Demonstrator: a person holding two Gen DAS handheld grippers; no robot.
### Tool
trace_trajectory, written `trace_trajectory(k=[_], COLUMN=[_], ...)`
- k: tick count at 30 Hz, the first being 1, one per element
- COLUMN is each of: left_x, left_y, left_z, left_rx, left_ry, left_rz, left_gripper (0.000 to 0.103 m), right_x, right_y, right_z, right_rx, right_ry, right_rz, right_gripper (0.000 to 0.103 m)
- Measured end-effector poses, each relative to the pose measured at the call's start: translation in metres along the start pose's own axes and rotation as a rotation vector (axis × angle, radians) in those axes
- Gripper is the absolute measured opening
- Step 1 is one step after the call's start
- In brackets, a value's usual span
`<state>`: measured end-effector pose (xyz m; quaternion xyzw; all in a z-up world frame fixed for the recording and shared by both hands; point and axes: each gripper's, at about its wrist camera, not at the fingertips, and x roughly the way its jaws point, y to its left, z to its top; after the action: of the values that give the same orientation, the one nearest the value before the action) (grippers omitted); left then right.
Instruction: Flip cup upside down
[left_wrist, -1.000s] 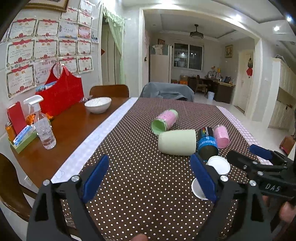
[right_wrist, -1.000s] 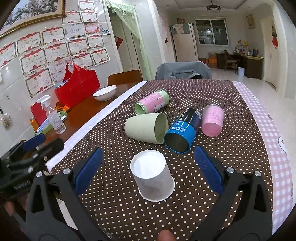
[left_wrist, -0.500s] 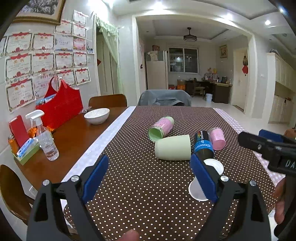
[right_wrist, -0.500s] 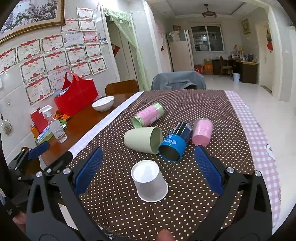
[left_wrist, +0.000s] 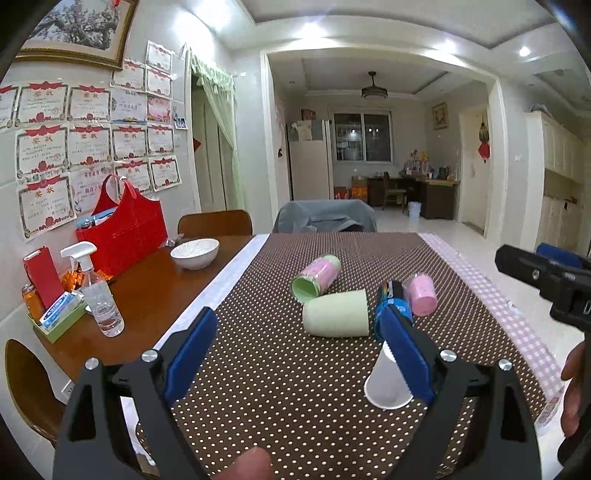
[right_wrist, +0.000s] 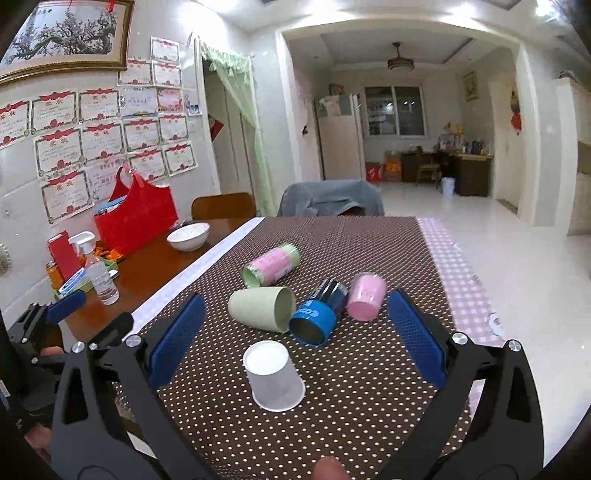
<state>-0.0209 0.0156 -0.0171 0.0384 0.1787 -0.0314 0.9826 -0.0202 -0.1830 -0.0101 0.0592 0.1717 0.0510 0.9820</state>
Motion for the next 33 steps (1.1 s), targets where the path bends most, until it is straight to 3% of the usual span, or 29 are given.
trace_trajectory(k=[9,33], left_x=[-0.021,-0.038], left_y=[-0.001,-0.004], left_z=[0.006,0.010], left_rx=[-0.030,-0.014], left_ry=[-0.048,-0.127], left_rz=[0.007,0.030], left_gripper=[0.089,0.089], right_x=[-0.022,-0.019], right_y=[0.010,0.019], right_z=[-0.003,-0.007], right_rx=[-0.026,-0.046], right_ry=[-0.058,-0.043], right_rz=[-0.047,-0.051], right_gripper=[0.097,0.097])
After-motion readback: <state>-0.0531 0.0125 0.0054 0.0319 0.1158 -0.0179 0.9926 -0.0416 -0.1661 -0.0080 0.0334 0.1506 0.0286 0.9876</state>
